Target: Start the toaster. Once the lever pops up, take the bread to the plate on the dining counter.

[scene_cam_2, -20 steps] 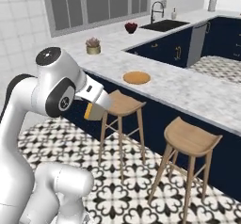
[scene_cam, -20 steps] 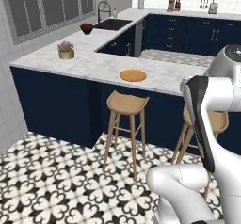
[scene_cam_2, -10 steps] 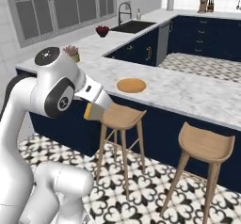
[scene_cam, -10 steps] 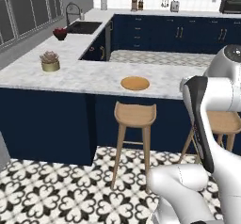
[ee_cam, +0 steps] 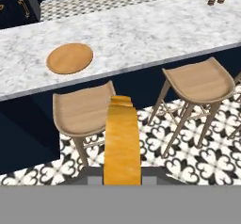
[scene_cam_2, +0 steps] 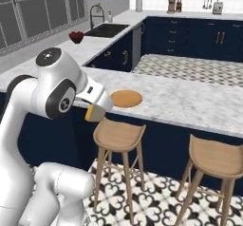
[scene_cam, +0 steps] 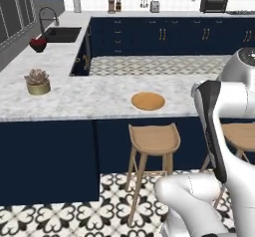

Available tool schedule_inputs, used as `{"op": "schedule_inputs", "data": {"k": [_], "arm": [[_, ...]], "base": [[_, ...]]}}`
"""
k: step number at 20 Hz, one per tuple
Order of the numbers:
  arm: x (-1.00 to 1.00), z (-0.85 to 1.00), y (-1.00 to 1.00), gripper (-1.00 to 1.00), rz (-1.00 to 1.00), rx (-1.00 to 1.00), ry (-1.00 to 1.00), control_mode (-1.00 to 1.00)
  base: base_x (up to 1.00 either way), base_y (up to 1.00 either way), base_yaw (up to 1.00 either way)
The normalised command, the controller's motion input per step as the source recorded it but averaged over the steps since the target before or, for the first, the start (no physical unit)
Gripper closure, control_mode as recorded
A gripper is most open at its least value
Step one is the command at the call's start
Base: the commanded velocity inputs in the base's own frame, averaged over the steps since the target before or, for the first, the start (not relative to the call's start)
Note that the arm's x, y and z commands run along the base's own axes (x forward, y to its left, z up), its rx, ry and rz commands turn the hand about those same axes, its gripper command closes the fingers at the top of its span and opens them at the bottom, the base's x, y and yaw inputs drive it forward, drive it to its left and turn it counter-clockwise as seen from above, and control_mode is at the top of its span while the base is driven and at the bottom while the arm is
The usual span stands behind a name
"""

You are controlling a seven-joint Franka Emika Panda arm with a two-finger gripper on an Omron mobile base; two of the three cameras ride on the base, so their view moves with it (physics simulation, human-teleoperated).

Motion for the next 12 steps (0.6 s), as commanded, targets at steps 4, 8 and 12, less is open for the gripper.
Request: {"op": "schedule_inputs", "data": {"k": [4,8,12], "arm": [[0.00,0.00,0.00,1.00,0.00,0.00,0.00,1.00],[0.00,0.00,0.00,1.00,0.00,0.00,0.00,1.00],[0.00,0.00,0.00,1.00,0.00,0.00,0.00,1.00]], "base": [[0.74,0.49,-0.08],[0.83,0.25,0.03],[0.96,0.01,0.03]]}}
